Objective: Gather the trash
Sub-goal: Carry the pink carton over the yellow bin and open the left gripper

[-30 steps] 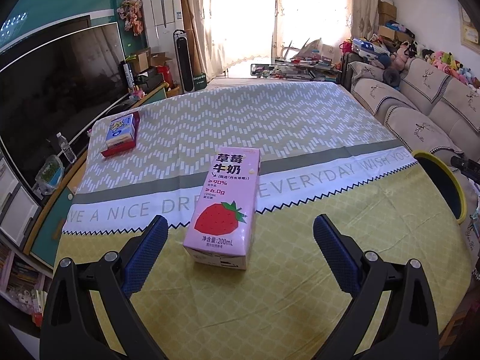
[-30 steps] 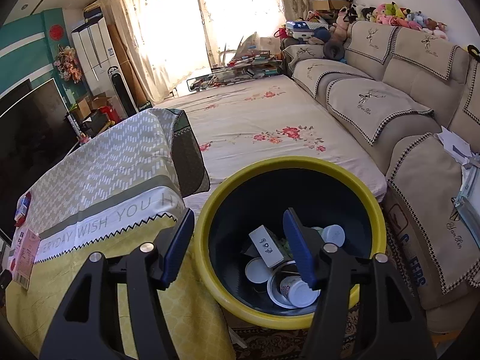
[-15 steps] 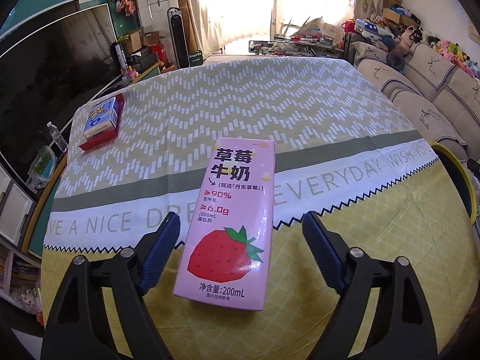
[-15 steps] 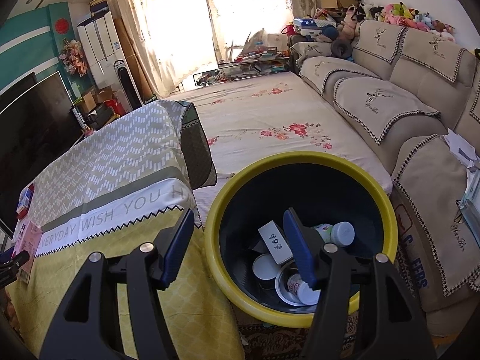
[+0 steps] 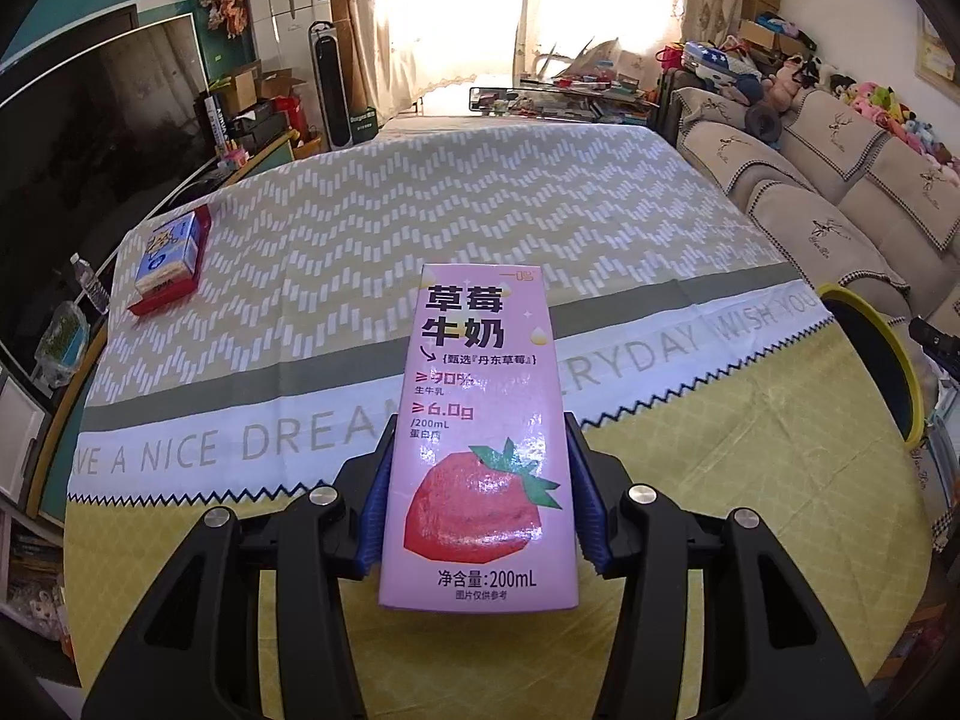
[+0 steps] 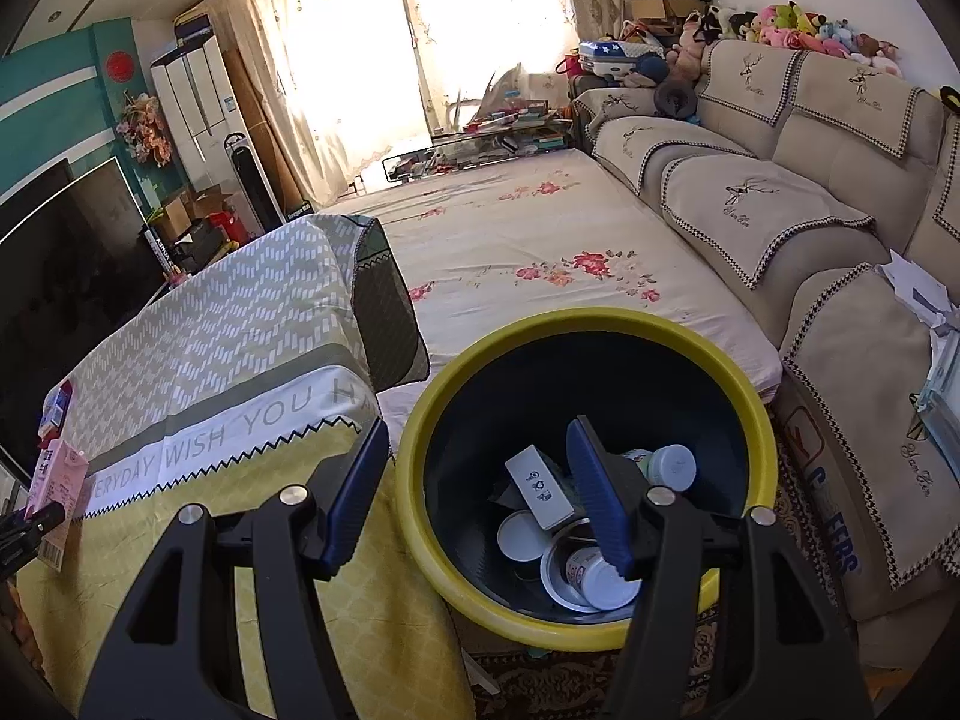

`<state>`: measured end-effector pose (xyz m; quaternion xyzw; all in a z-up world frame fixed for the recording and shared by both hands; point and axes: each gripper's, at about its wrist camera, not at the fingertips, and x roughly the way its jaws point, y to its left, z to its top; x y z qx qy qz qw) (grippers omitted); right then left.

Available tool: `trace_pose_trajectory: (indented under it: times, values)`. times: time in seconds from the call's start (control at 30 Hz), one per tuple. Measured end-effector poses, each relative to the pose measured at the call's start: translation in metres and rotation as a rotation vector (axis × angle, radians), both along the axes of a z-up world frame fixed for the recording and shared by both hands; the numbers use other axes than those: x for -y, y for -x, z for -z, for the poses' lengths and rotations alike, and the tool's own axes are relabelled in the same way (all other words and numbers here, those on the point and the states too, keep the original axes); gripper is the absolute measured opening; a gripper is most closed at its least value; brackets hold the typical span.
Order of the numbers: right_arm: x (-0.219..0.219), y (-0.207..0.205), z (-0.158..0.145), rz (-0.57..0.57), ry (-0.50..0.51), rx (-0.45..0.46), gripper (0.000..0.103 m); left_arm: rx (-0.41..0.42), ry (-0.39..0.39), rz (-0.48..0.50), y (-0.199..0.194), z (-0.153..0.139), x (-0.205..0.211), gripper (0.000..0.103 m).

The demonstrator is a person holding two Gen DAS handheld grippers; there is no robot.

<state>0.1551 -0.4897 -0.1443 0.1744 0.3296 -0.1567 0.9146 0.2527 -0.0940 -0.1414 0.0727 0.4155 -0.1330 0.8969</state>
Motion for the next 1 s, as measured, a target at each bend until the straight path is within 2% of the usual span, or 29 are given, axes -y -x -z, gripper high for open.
trace_pose_trajectory:
  times: [0.17,0.47,0.7,0.9,0.97,1.0]
  values:
    - [0.012,0.017,-0.005,0.018,-0.001,0.019,0.059,0.029,0.014,0.101,0.011,-0.019,0.047,0.050]
    - [0.056,0.060,-0.011,0.103,-0.003,0.044,0.059,0.024,0.044,0.372,0.026,-0.034,0.189,0.050]
    - [0.089,0.088,-0.008,0.161,-0.011,0.047,0.059,-0.021,0.038,0.554,0.040,-0.027,0.306,0.050]
    - [0.106,0.102,-0.001,0.187,-0.025,0.036,0.060,-0.055,0.004,0.601,0.033,-0.010,0.369,0.050]
    - [0.108,0.103,0.000,0.188,-0.029,0.035,0.062,-0.067,-0.010,0.592,0.028,-0.003,0.384,0.058]
    - [0.107,0.102,0.000,0.187,-0.030,0.033,0.062,-0.073,-0.012,0.587,0.026,0.000,0.387,0.071]
